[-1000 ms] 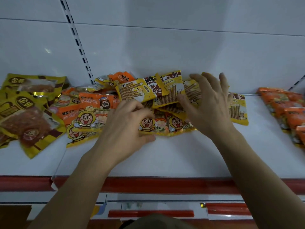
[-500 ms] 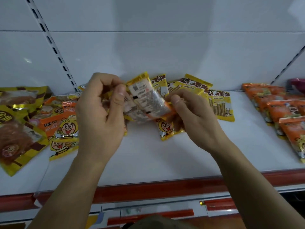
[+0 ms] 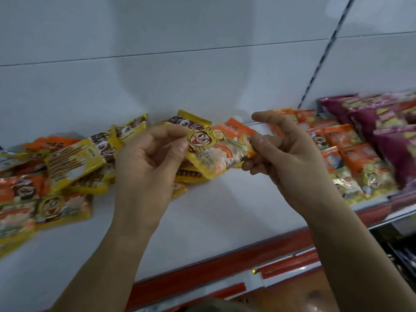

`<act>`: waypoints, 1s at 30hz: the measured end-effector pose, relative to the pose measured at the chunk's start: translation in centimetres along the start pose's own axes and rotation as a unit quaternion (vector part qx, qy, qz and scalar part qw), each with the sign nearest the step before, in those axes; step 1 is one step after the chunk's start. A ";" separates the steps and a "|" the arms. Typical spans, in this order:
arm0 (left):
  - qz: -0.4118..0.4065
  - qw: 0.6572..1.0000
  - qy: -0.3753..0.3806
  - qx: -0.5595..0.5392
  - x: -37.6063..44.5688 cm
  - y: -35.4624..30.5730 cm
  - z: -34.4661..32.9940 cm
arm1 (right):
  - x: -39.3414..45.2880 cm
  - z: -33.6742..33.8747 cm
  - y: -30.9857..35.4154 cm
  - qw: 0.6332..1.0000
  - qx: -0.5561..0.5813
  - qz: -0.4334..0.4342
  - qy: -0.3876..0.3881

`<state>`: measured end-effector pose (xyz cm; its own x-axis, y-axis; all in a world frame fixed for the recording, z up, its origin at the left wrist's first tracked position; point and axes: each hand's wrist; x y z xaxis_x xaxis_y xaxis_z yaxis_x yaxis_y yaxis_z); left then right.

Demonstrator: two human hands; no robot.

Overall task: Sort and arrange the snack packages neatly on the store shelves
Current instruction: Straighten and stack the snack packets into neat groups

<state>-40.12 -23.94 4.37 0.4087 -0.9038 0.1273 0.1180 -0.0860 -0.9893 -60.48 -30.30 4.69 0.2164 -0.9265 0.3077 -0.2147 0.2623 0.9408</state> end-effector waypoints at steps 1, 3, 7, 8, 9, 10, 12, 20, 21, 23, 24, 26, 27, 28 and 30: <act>0.018 1.000 0.005 -0.017 0.1 0.1 -0.9 | 0.2 1.1 0.1 1.000 -0.017 0.003 0.003; 0.062 0.997 0.014 -0.037 0.4 0.2 -2.6 | 0.8 3.1 0.7 0.998 -0.063 0.001 0.015; 0.096 0.995 0.035 -0.013 1.4 0.0 -6.0 | 4.1 7.7 3.4 0.977 -0.201 -0.012 0.076; 0.097 0.994 0.042 -0.002 1.7 -0.1 -6.9 | 5.3 8.6 4.2 0.967 -0.235 -0.013 0.099; 0.098 0.994 0.048 0.008 2.0 -0.1 -7.8 | 6.5 9.4 5.0 0.954 -0.273 -0.010 0.124; 0.098 0.994 0.050 0.015 2.3 -0.2 -8.8 | 7.8 10.0 5.6 0.939 -0.310 -0.004 0.146; 0.100 0.993 0.049 0.036 2.9 0.1 -10.9 | 10.3 11.0 6.3 0.909 -0.374 0.002 0.183; 0.074 0.960 0.073 0.260 5.3 2.4 -17.5 | 18.4 12.2 4.5 0.832 -0.479 -0.007 0.279; 0.065 0.950 0.059 0.299 5.4 2.5 -17.5 | 18.8 12.0 4.2 0.821 -0.490 0.007 0.292; 0.063 0.934 0.034 0.349 5.3 2.7 -17.3 | 19.4 11.2 3.5 0.800 -0.509 0.034 0.314; 0.067 0.930 0.023 0.360 5.1 2.8 -17.3 | 19.6 10.9 3.1 0.790 -0.519 0.050 0.324; 0.077 0.929 0.011 0.363 4.8 2.9 -17.2 | 19.8 10.1 2.2 0.767 -0.533 0.092 0.345; 0.081 0.927 0.005 0.365 4.6 3.0 -17.0 | 19.8 9.8 1.7 0.755 -0.540 0.111 0.356; 0.083 0.925 -0.005 0.370 4.5 3.0 -16.8 | 19.8 9.5 1.2 0.744 -0.546 0.128 0.364; 0.091 0.922 -0.040 0.374 4.2 2.9 -16.3 | 19.9 9.1 0.2 0.729 -0.555 0.154 0.371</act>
<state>-52.80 -34.87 0.83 0.5448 -0.8385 -0.0017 0.6195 0.4040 -0.6730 -64.88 -51.14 9.74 0.8644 -0.4850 0.1328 0.4512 0.8647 0.2208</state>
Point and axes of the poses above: each hand's wrist, its own x-axis towards the middle knuckle, its own z-axis out of the back of the hand, y = z × x, and after that the axes turned 12 degrees about z, right-handed
